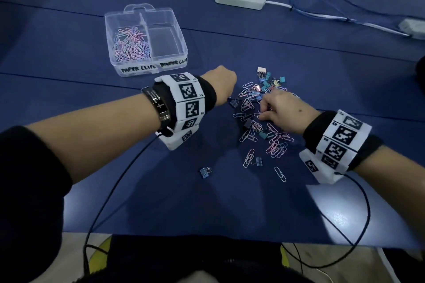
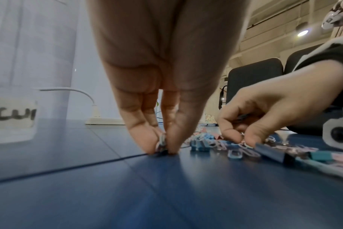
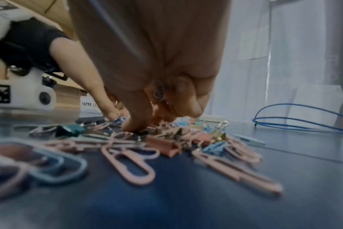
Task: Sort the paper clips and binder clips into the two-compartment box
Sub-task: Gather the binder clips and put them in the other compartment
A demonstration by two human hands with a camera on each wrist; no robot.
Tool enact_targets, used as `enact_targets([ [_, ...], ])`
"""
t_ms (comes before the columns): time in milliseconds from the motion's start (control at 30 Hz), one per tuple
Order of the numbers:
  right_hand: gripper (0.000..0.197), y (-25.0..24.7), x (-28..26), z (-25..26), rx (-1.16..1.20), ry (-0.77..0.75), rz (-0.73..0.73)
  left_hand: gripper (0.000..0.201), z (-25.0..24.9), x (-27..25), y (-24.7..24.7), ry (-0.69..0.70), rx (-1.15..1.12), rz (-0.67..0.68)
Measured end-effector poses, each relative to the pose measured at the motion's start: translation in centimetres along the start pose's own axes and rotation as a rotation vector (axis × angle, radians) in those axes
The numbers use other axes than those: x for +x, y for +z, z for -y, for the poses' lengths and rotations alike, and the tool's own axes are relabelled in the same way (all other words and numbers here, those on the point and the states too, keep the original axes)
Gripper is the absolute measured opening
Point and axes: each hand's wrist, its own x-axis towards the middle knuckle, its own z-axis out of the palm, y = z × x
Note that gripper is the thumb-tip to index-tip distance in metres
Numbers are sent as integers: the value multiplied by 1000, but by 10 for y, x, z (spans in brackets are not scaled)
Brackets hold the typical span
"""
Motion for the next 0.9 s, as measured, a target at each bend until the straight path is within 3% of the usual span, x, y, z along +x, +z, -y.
enact_targets([
  [100,37,5,-1,-1,-80,-91,-5,3,-4,-2,-5,35,75,-15],
  [200,23,10,-3,1,-158,-168,-26,3,-2,2,-8,-5,-10,-49],
  [300,27,9,-4,1,-140,-217,-28,13,3,9,-14,-111,-380,-54],
  [367,25,8,-2,-1,-82,-212,-12,26,0,11,-18,-202,-741,10],
  [467,22,7,-3,0,-15,-175,11,29,-10,9,-21,-289,-1243,76],
  [567,19,3,-6,2,125,-120,-11,27,-12,8,-20,-321,-1424,108],
  [633,23,0,-9,0,353,-37,8,26,-13,13,-19,-320,-1295,62],
  [767,34,-11,-13,-6,995,146,97,37,-17,17,-12,-146,-485,17],
  [867,34,-24,-10,-10,1271,207,180,77,-20,15,-9,-48,-223,123],
  [900,32,-27,-8,-11,1364,226,205,79,-20,15,-7,-30,-187,134],
])
